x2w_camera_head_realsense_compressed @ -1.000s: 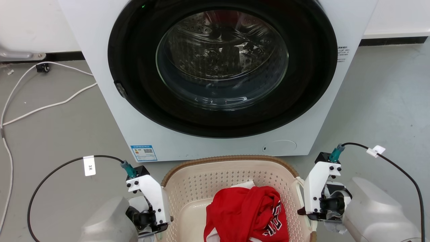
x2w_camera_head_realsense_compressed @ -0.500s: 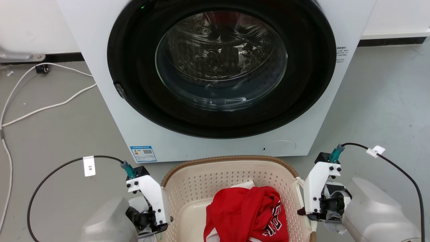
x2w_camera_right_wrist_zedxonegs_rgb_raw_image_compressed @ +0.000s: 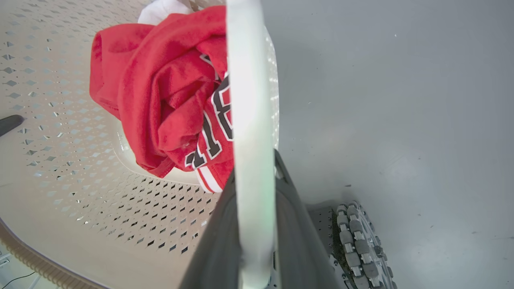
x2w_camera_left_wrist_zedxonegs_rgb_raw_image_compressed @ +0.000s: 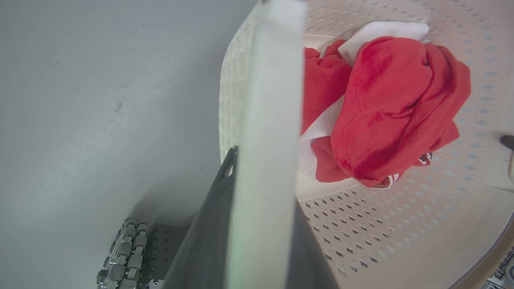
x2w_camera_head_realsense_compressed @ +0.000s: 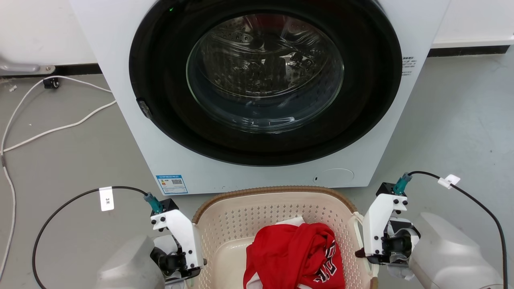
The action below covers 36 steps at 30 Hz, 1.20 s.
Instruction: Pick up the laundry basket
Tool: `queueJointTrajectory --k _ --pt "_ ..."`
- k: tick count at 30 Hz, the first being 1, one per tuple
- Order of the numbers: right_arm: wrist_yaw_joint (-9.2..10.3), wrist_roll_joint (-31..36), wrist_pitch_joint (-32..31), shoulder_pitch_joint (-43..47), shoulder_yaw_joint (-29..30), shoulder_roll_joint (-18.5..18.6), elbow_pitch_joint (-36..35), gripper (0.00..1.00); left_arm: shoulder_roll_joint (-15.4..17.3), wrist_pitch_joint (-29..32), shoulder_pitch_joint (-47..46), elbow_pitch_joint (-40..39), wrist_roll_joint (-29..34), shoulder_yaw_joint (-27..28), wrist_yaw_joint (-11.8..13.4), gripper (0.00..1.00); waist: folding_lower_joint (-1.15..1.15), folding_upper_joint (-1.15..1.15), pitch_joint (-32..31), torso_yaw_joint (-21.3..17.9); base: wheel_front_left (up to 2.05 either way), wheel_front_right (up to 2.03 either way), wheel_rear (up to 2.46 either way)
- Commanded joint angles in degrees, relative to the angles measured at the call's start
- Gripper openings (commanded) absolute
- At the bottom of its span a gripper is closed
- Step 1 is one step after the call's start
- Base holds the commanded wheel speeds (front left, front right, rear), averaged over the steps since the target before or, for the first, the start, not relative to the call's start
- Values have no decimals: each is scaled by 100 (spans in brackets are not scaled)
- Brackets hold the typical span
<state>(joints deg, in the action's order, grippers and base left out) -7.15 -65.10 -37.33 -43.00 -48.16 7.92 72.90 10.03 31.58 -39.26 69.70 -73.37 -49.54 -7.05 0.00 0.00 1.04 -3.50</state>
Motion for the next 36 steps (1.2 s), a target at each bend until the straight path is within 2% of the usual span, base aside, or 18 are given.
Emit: queueJointTrajectory --k 1,36 --pt "-63 -74 27 22 10 -71 -20 0 -69 -25 27 -47 -81 10 -76 0 0 0 2 0 0 0 0" --pt "-64 -155 64 49 -64 -88 -19 0 -62 -148 70 -44 -194 -81 -76 0 0 0 1 -16 0 0 0"
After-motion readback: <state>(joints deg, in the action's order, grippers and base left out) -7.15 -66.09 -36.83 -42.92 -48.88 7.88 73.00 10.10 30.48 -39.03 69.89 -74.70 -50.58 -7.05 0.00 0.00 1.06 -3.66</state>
